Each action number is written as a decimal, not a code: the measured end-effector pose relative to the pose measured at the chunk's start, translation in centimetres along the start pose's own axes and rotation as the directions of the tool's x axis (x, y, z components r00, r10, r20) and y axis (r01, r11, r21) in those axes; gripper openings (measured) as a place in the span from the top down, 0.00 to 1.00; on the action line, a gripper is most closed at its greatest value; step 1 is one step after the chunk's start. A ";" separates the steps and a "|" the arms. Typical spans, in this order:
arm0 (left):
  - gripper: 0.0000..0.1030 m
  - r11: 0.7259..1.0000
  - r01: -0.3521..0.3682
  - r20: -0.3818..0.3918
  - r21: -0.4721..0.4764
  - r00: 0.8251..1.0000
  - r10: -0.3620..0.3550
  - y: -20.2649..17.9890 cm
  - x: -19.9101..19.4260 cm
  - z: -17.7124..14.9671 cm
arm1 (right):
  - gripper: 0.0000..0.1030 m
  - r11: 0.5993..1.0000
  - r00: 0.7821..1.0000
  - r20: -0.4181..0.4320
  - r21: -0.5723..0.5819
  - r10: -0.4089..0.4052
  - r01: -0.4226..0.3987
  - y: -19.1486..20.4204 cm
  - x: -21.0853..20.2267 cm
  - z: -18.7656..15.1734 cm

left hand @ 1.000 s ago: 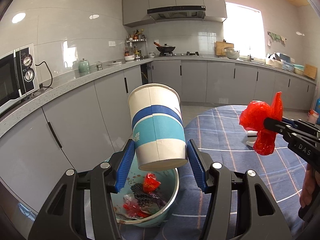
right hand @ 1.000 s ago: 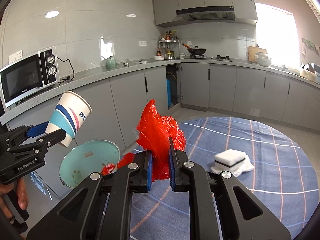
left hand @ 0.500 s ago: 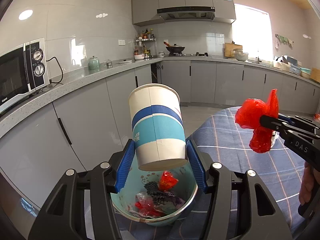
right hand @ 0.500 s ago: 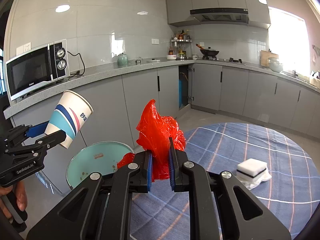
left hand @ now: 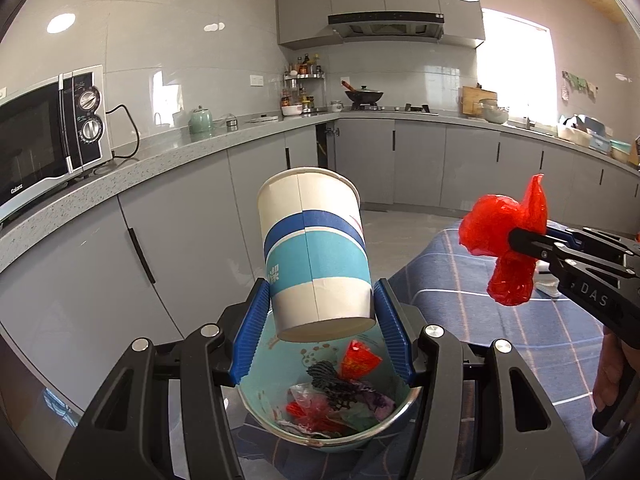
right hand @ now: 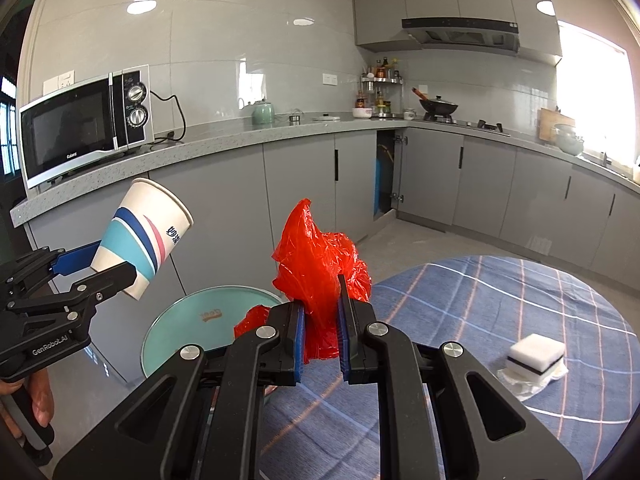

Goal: Collect trash
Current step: 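Carry the paper cup and red mesh bag with both grippers over the teal bin, then open both grippers to drop the cup and red bag into the bin, then move both tools to the table and grasp the white sponge with the left gripper, then grasp the white cloth with the right gripper and lift it, then carry the white sponge and white cloth with both grippers over the teal bin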

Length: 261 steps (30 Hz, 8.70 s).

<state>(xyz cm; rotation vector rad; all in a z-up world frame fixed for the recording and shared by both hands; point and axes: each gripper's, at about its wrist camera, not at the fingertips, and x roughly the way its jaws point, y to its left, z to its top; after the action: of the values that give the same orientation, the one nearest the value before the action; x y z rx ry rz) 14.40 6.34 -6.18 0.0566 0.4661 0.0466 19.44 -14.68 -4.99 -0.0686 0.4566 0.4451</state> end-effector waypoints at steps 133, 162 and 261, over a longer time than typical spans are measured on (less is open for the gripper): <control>0.67 0.863 0.426 -0.183 0.272 0.903 -0.388 -29.3 11.5 2.5 | 0.25 0.819 0.860 -0.228 0.268 -0.457 0.507 -26.1 -7.3 -10.2; 0.67 0.922 0.327 -0.117 0.208 0.944 -0.309 -19.1 7.8 0.8 | 0.84 0.924 0.899 -0.364 0.194 -0.243 0.328 -19.3 1.2 -9.0; 0.66 0.994 -0.105 -0.005 0.002 0.994 0.105 3.0 -1.2 -0.9 | 0.84 0.983 0.990 -0.082 -0.130 0.117 -0.127 5.3 3.6 -0.8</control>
<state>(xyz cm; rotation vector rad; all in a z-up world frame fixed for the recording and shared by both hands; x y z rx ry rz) 12.84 9.35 -6.30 0.0827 0.4677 0.1498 19.74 -8.59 -7.15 -0.1892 0.5048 0.5959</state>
